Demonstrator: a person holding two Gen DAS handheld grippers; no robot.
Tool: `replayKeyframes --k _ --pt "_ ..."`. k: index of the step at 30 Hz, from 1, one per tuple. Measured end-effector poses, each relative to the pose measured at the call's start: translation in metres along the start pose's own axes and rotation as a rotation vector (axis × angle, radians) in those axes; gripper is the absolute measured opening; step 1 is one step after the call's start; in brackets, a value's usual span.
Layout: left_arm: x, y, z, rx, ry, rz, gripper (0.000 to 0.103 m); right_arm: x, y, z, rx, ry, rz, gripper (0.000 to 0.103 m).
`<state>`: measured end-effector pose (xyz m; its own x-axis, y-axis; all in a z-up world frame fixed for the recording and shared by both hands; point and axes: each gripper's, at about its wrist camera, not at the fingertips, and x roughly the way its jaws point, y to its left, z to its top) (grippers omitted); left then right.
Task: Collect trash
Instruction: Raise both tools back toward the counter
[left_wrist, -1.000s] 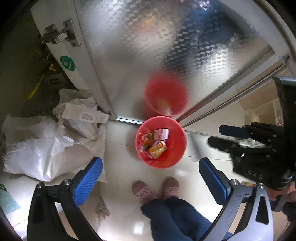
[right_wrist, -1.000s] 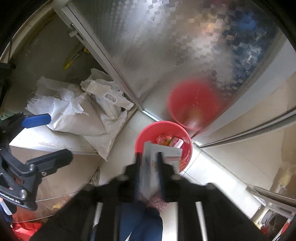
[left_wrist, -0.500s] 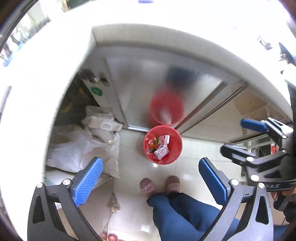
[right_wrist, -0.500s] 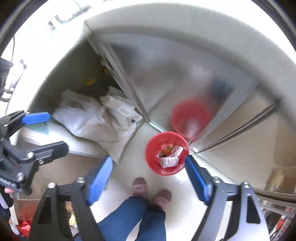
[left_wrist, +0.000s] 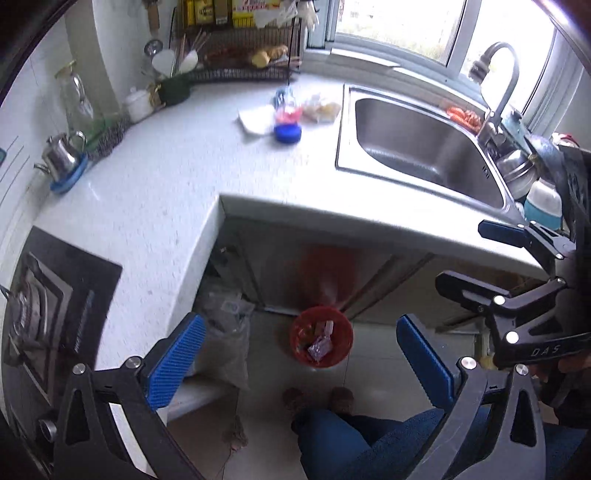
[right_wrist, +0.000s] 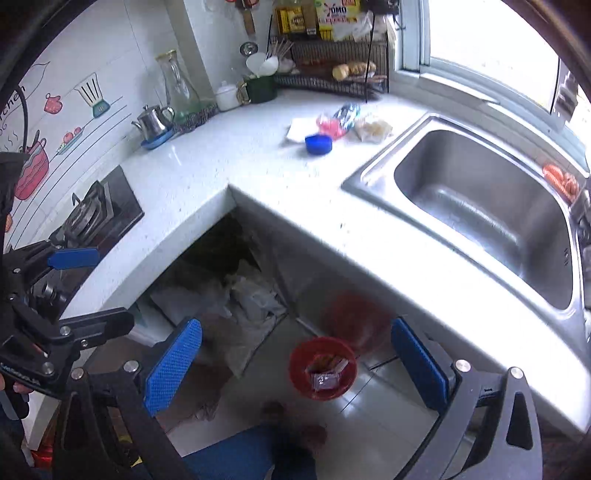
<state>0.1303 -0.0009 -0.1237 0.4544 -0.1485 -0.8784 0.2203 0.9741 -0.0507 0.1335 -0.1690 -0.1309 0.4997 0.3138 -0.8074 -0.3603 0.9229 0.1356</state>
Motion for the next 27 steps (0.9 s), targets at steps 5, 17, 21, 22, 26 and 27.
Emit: replayKeyframes --k 5,17,21,22,26,27 --pt "-0.012 0.008 0.044 -0.009 -0.054 0.005 0.103 -0.006 -0.006 0.025 0.001 -0.037 0.001 0.103" --pt "0.037 0.064 0.156 0.028 -0.057 -0.023 0.103 0.035 -0.029 0.113 0.031 -0.054 -0.036 0.103" --pt "0.068 0.08 0.187 0.068 0.001 -0.053 0.103 0.065 -0.034 0.141 0.057 -0.03 -0.038 0.102" --pt "0.075 0.084 0.194 0.079 0.014 -0.063 0.103 0.072 -0.035 0.146 0.064 -0.024 -0.04 0.102" --pt "0.106 0.105 0.22 0.103 0.063 -0.088 0.103 0.103 -0.036 0.169 0.101 0.011 -0.051 0.103" --pt "0.111 0.111 0.226 0.105 0.072 -0.094 0.103 0.11 -0.037 0.175 0.107 0.021 -0.053 0.103"
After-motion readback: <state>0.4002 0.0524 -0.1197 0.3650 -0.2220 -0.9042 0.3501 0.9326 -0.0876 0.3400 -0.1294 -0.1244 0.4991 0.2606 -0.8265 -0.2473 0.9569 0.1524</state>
